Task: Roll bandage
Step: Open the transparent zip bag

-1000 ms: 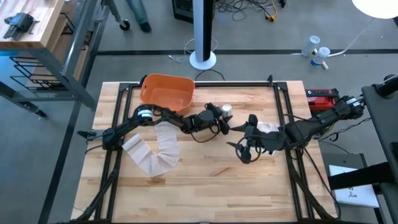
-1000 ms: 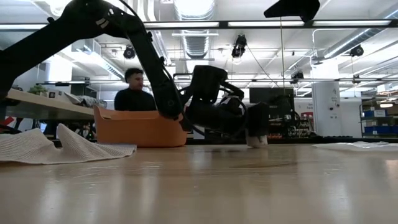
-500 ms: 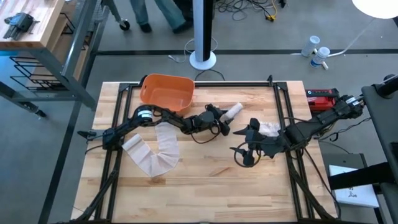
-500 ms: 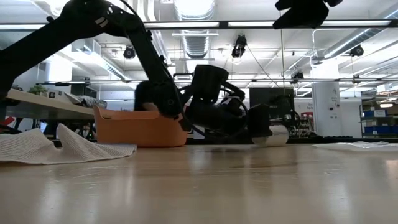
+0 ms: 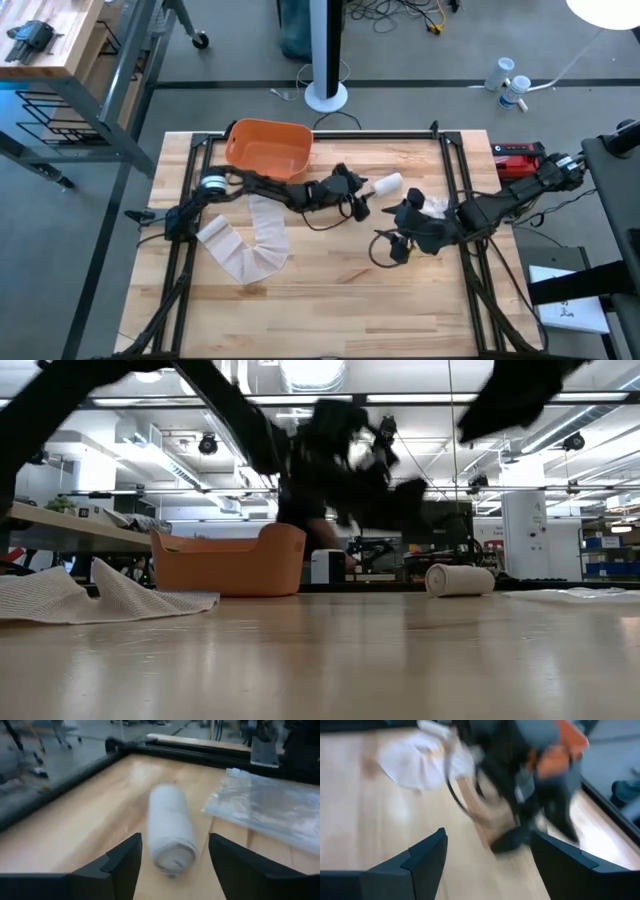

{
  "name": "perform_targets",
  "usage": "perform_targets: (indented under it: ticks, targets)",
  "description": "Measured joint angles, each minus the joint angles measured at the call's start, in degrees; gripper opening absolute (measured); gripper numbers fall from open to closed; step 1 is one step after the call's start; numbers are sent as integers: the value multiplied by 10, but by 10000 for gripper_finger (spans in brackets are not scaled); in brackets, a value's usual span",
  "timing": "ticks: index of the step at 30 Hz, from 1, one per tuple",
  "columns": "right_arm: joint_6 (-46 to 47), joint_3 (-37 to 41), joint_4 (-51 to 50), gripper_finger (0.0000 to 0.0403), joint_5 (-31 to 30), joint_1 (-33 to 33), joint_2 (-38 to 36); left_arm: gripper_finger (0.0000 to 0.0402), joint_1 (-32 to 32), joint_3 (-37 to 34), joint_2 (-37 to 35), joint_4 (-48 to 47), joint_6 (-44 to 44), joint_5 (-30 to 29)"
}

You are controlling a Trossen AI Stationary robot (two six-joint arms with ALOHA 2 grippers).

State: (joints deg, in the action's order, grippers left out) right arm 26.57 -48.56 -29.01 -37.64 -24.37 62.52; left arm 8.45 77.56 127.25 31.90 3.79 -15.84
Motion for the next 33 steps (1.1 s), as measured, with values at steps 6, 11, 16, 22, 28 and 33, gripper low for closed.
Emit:
perform_targets:
  ticks: [6,11,16,22,28,33]
  targets:
    - [108,1,-139,244,57,60,26,181,6,-1,-168,-195,-118,-60]
    - [105,1,-245,217,199,154,79,147,6,-1,-316,-352,-158,-72]
    - [53,1,-272,192,265,223,171,118,6,-6,-434,-453,-105,-32]
    - [-17,-1,-294,154,353,268,293,90,-3,-71,-537,-473,-81,-27]
    - [-49,-43,-325,108,389,272,382,76,-3,-156,-598,-380,-140,-27]
    - [-47,-148,-284,71,396,264,428,77,-3,-196,-614,-300,-159,16]
